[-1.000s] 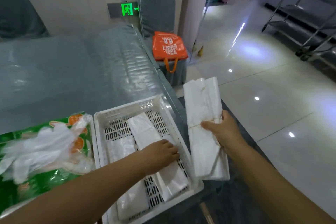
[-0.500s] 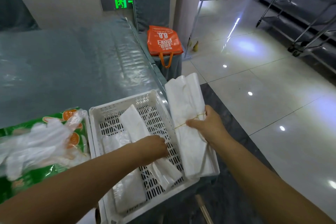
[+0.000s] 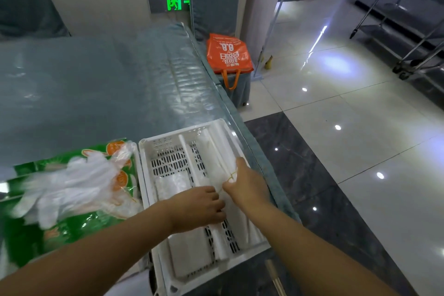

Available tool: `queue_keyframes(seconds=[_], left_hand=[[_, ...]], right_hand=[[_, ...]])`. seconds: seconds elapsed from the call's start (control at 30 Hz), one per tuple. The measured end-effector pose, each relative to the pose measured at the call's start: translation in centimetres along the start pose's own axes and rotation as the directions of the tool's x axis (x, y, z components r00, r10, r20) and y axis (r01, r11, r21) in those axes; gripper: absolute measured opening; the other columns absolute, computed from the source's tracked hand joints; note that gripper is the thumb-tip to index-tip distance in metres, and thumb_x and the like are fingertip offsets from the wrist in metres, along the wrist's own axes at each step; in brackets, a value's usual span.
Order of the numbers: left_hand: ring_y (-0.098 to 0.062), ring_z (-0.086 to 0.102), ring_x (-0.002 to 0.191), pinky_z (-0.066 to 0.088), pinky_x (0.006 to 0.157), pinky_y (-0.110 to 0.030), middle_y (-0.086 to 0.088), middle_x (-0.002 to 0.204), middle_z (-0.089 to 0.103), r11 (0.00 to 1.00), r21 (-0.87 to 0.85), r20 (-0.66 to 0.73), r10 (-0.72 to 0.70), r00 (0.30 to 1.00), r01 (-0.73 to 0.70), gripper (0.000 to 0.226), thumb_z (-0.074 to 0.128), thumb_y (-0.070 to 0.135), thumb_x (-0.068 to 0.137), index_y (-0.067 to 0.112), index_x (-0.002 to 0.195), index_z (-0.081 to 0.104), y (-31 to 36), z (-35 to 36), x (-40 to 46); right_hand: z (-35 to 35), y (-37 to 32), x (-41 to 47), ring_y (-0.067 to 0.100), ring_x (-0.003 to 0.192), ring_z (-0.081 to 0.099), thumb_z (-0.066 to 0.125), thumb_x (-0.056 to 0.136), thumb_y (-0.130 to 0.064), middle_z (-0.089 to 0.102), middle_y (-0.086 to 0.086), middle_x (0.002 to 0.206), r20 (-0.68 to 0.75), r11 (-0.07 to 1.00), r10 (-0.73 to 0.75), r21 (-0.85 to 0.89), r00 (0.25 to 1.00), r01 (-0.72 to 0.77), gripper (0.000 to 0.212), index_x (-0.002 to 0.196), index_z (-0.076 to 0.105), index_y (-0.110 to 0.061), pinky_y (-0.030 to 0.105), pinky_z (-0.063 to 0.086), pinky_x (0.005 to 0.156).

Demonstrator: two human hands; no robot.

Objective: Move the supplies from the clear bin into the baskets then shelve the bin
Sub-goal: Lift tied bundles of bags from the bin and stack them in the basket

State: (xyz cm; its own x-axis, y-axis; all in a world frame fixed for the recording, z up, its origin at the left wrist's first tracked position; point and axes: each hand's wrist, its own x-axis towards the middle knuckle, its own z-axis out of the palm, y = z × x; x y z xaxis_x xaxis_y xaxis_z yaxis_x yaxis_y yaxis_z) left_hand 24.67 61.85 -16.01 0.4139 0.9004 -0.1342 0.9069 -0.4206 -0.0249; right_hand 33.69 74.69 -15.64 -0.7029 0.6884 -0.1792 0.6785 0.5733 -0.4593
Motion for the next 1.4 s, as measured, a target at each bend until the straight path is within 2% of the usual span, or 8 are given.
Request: queue_keyframes(seconds=[0.23,0.37,0.57,0.77,0.9,1.03,1.17,1.4], left_hand=[[-0.014,0.059,0.083,0.047,0.09,-0.026,0.009,0.085,0.066,0.997,-0.021,-0.106,-0.082,0.991,0.08,0.013,0.062,0.021,0.074,0.025,0.086,0.061,0.5,1.7,0.7],[-0.011,0.06,0.092,0.044,0.095,-0.025,0.013,0.095,0.068,0.992,-0.083,-0.103,-0.105,0.989,0.097,0.019,0.06,0.026,0.075,0.03,0.092,0.065,0.6,2.1,1.5],[-0.01,0.057,0.077,0.046,0.087,-0.023,0.012,0.076,0.065,0.995,-0.025,-0.155,-0.098,0.983,0.095,0.006,0.06,0.026,0.073,0.027,0.077,0.063,0.4,2.4,2.6],[-0.021,0.059,0.108,0.038,0.105,-0.046,0.001,0.105,0.067,0.945,-0.023,-0.295,-0.317,0.901,0.325,0.028,0.046,0.022,0.079,0.021,0.1,0.064,1.1,3.9,2.5],[-0.037,0.034,0.134,0.027,0.104,-0.063,-0.014,0.145,0.039,0.701,-0.291,-0.103,-0.7,0.707,0.651,0.066,0.051,0.016,0.074,0.019,0.138,0.038,1.8,3.9,2.3],[-0.027,-0.027,0.137,-0.014,0.11,-0.045,0.0,0.147,-0.026,0.553,-0.483,0.046,-0.758,0.651,0.678,0.075,0.035,0.012,0.091,0.034,0.138,-0.019,2.0,5.3,2.3],[-0.018,-0.032,0.134,-0.01,0.112,-0.044,0.008,0.144,-0.03,0.528,-0.522,0.054,-0.763,0.644,0.669,0.07,0.033,0.019,0.092,0.037,0.143,-0.012,1.9,5.0,2.6],[-0.022,-0.031,0.136,-0.009,0.113,-0.048,0.002,0.149,-0.029,0.58,-0.454,0.125,-0.71,0.693,0.676,0.071,0.032,0.039,0.092,0.04,0.133,-0.027,1.9,4.8,2.7]], right_hand=[[0.9,0.4,-0.4,0.025,0.09,0.061,0.059,0.084,-0.038,0.057,0.005,0.112,-0.076,0.989,-0.017,-0.149,0.997,0.006,0.048,0.121,0.035,-0.017,0.032,0.043,0.068],[1.5,1.5,-0.8,0.023,0.105,0.05,0.051,0.087,-0.048,0.056,0.006,0.118,-0.171,0.925,-0.131,-0.375,0.977,0.059,0.061,0.135,0.034,-0.014,0.034,0.042,0.09],[1.7,4.0,-0.4,0.019,0.1,0.041,0.042,0.093,-0.043,0.048,0.007,0.116,-0.175,0.915,-0.139,-0.399,0.975,0.058,0.055,0.139,0.031,-0.017,0.032,0.039,0.085],[2.2,4.9,0.1,0.022,0.113,0.038,0.035,0.095,-0.042,0.04,0.009,0.131,-0.166,0.925,-0.124,-0.375,0.978,0.054,0.055,0.145,0.02,-0.023,0.036,0.036,0.095],[2.4,5.2,0.6,0.028,0.131,0.028,0.029,0.096,-0.043,0.027,0.012,0.148,-0.096,0.928,-0.104,-0.369,0.99,0.061,0.057,0.146,0.004,-0.029,0.043,0.027,0.107],[2.5,5.2,1.0,0.03,0.139,0.018,0.028,0.096,-0.044,0.015,0.011,0.155,-0.039,0.935,-0.087,-0.347,0.995,0.069,0.061,0.145,-0.007,-0.031,0.045,0.021,0.111],[2.4,5.4,1.2,0.031,0.142,0.012,0.028,0.096,-0.046,0.005,0.009,0.157,-0.003,0.94,-0.096,-0.328,0.995,0.09,0.064,0.144,-0.014,-0.033,0.045,0.017,0.113],[1.8,5.5,1.2,0.031,0.143,0.008,0.024,0.098,-0.044,-0.003,0.009,0.158,0.087,0.932,-0.137,-0.325,0.987,0.158,0.062,0.143,-0.017,-0.035,0.044,0.015,0.114]])
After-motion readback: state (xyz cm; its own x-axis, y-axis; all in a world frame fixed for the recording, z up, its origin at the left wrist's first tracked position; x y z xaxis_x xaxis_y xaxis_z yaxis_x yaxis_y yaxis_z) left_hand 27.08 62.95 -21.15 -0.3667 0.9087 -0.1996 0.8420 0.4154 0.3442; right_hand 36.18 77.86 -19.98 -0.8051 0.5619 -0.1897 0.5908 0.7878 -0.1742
